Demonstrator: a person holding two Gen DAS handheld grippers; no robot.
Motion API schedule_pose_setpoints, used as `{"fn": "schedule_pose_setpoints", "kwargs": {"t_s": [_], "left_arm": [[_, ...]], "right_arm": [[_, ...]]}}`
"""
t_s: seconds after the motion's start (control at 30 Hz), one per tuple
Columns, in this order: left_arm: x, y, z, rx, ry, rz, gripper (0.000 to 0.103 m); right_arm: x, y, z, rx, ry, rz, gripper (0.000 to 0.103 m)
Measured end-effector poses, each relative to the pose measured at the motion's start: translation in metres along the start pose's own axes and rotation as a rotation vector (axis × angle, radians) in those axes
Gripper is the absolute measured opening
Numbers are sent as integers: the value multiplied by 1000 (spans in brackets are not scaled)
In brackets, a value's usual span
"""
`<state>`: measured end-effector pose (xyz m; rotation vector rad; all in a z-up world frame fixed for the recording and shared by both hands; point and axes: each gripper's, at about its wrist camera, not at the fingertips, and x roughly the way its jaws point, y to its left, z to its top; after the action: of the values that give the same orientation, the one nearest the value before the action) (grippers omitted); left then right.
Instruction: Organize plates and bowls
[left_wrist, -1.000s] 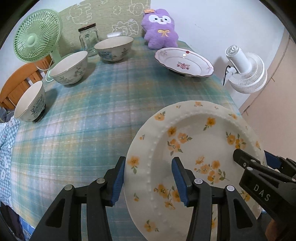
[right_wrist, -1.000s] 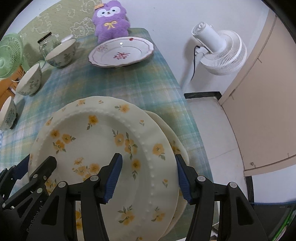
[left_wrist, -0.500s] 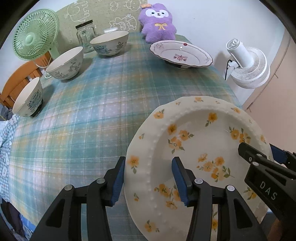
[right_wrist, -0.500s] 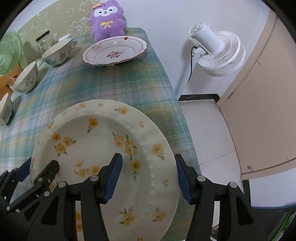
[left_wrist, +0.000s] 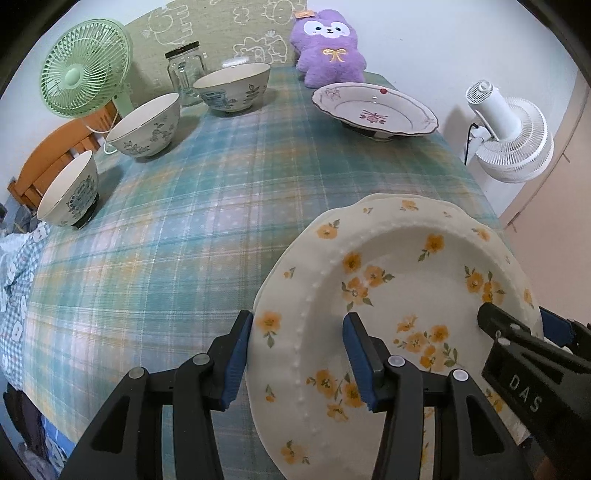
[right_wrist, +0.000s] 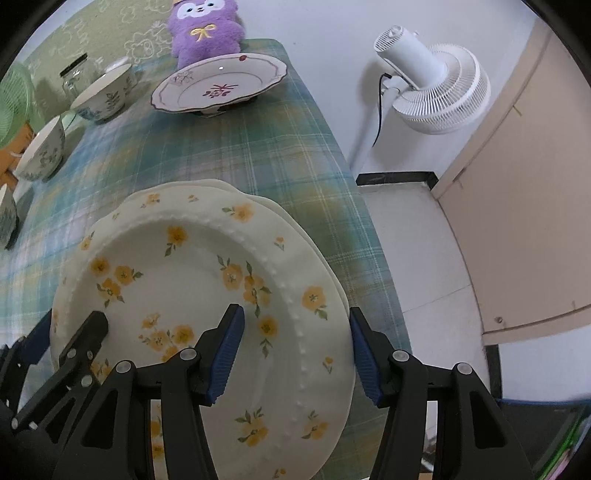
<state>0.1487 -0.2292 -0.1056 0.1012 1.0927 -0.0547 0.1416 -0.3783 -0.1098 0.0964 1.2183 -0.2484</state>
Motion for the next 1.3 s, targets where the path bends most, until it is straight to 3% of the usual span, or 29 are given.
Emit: {"fn": "schedule_pose_setpoints", "kwargs": {"t_s": [0.13, 0.37, 0.6, 0.8, 0.93, 1.3], "left_arm": [[3, 0, 1, -10, 2, -4, 53], [4, -3, 3, 1, 7, -22, 66], [-18, 2, 17, -5, -17, -30, 86], [-48, 13, 37, 2, -62, -55, 87], [-69, 27, 52, -9, -80, -114, 87], [-112, 49, 88, 26, -176, -138, 87]], "right_arm": [[1, -1, 0, -1, -7, 4, 60], [0, 0, 7, -34, -31, 21, 62], [-20, -8, 19, -29, -60, 65, 69], [-53, -6, 31, -28, -109, 85, 70], [-79, -1, 39, -15, -147, 98, 70], [-143, 17, 57, 7, -283, 79, 70]]}}
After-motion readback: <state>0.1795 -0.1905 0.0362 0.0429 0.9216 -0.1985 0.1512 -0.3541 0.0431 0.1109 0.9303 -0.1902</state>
